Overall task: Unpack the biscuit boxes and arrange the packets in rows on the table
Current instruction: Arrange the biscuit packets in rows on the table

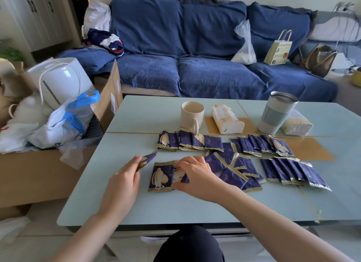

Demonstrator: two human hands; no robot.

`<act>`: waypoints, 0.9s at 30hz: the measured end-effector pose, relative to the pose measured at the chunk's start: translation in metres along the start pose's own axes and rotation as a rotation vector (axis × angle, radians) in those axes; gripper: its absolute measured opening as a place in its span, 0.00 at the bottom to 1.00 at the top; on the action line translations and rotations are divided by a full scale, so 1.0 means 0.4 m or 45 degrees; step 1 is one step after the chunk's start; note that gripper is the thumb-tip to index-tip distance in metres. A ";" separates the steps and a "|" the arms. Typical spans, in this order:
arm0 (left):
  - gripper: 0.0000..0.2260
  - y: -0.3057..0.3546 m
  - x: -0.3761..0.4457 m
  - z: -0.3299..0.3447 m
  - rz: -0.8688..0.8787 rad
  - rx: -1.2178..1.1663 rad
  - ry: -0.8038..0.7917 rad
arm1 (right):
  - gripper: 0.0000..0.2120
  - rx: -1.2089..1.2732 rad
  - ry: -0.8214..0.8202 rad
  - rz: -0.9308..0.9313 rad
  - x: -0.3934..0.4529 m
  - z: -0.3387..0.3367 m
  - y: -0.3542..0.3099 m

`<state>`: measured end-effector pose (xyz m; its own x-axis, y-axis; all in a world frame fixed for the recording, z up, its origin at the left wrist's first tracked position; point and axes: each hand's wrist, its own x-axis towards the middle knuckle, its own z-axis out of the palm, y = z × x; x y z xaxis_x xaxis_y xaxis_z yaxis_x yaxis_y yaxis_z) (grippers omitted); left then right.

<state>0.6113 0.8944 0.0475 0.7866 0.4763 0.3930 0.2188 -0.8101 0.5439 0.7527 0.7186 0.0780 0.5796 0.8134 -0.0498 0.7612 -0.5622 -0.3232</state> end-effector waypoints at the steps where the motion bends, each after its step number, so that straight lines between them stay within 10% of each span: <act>1: 0.21 -0.006 -0.012 0.000 0.004 -0.007 -0.036 | 0.34 -0.032 -0.010 -0.019 0.000 0.001 -0.002; 19: 0.30 -0.012 -0.064 0.044 0.134 0.162 -0.239 | 0.35 -0.072 0.018 0.015 -0.010 -0.027 0.013; 27: 0.29 0.012 -0.048 0.049 0.110 0.231 -0.212 | 0.35 -0.053 0.248 0.453 -0.016 -0.071 0.048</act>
<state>0.6087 0.8747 0.0282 0.8879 0.3521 0.2962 0.2349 -0.9004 0.3662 0.7718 0.6983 0.0987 0.8500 0.5259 0.0298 0.5122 -0.8121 -0.2796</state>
